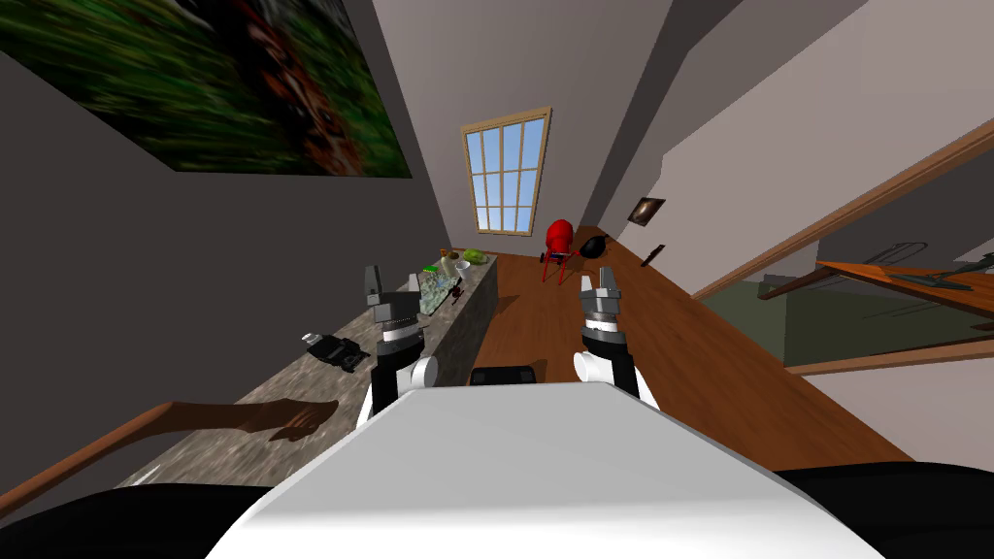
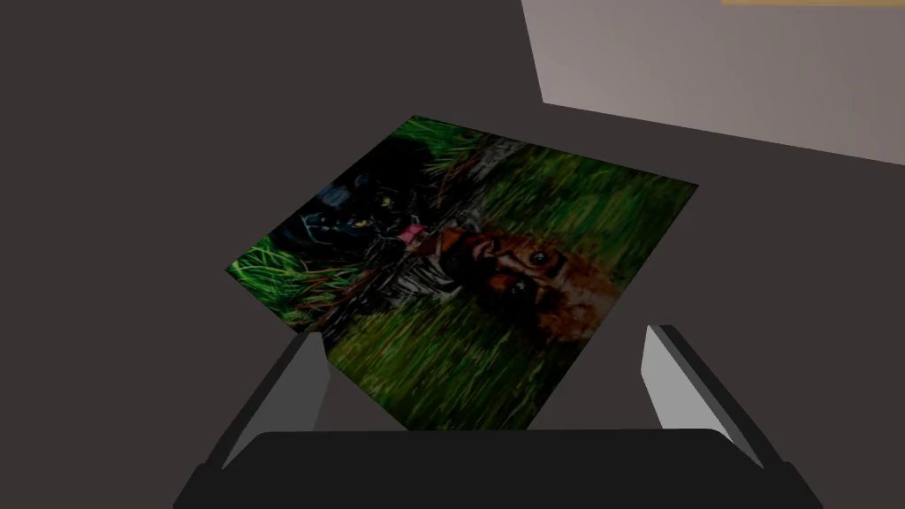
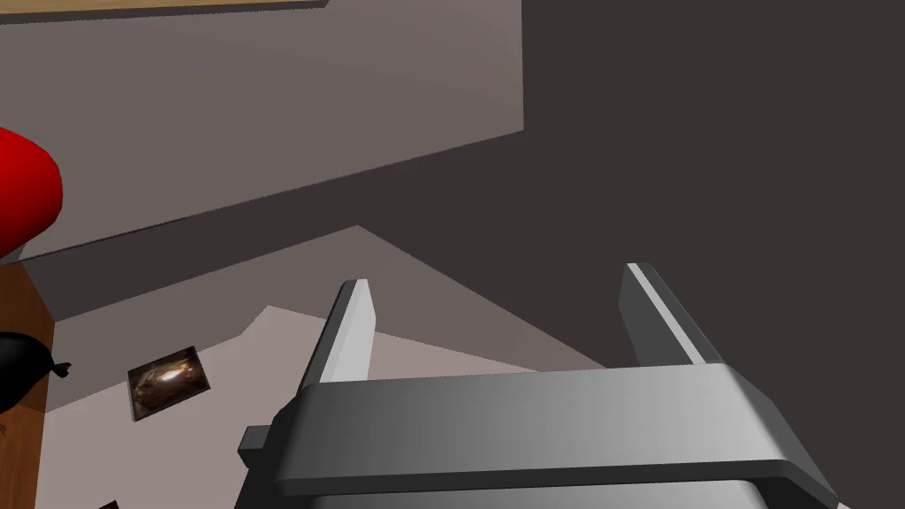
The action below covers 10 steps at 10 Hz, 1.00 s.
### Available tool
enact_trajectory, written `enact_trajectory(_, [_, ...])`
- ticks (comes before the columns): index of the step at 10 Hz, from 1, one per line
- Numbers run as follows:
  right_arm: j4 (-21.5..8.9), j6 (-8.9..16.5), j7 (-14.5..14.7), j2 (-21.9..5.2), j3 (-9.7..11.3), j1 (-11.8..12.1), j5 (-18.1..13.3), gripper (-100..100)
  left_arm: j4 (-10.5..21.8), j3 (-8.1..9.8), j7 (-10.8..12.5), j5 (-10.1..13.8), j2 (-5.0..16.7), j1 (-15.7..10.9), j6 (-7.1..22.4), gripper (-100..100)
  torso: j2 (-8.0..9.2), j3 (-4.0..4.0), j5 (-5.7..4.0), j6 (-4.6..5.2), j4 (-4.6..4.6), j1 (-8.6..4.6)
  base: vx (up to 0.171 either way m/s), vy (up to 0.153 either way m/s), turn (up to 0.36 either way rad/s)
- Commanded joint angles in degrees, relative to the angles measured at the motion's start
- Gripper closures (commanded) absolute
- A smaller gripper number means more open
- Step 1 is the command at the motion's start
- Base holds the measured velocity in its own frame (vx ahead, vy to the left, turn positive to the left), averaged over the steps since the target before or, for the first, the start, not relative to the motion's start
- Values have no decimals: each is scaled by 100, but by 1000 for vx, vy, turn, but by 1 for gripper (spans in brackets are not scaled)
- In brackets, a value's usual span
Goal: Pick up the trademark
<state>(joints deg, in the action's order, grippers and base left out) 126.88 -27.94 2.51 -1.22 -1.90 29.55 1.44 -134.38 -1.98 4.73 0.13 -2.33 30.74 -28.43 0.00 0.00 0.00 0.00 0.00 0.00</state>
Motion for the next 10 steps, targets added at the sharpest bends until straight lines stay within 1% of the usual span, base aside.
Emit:
enact_trajectory(1, [0,0,0,0,0,0,0,0,22,-35,-5,35,224,65,-10,-100,0,0,0,0,0,0,3,-19,-15])
enact_trajectory(4, [0,0,0,1,1,0,0,0,106,-176,-26,175,755,325,-52,-100,-3,-2,-4,0,-1,-20,5,-59,-16])
enact_trajectory(5, [0,0,0,1,1,0,0,0,106,-176,-26,175,830,325,-52,-100,2,1,-6,0,0,-26,-11,-49,-2])
enact_trajectory(7, [0,0,0,1,0,0,0,0,199,-320,-49,319,1209,590,-97,-100,1,1,-4,0,0,-17,8,-53,-18])
enact_trajectory(8, [0,0,0,1,1,0,0,0,199,-320,-49,319,1315,590,-97,-100,-2,-1,-5,0,-1,-21,7,-53,-2])
enact_trajectory(9, [0,0,0,1,0,0,0,0,256,-403,-63,405,1518,746,-125,-100,-2,-1,-5,0,0,-19,-5,-57,-10])
enact_trajectory(10, [0,0,0,1,1,0,0,0,256,-403,-63,405,1577,746,-125,-100,2,1,-4,0,0,-20,0,-44,-3])
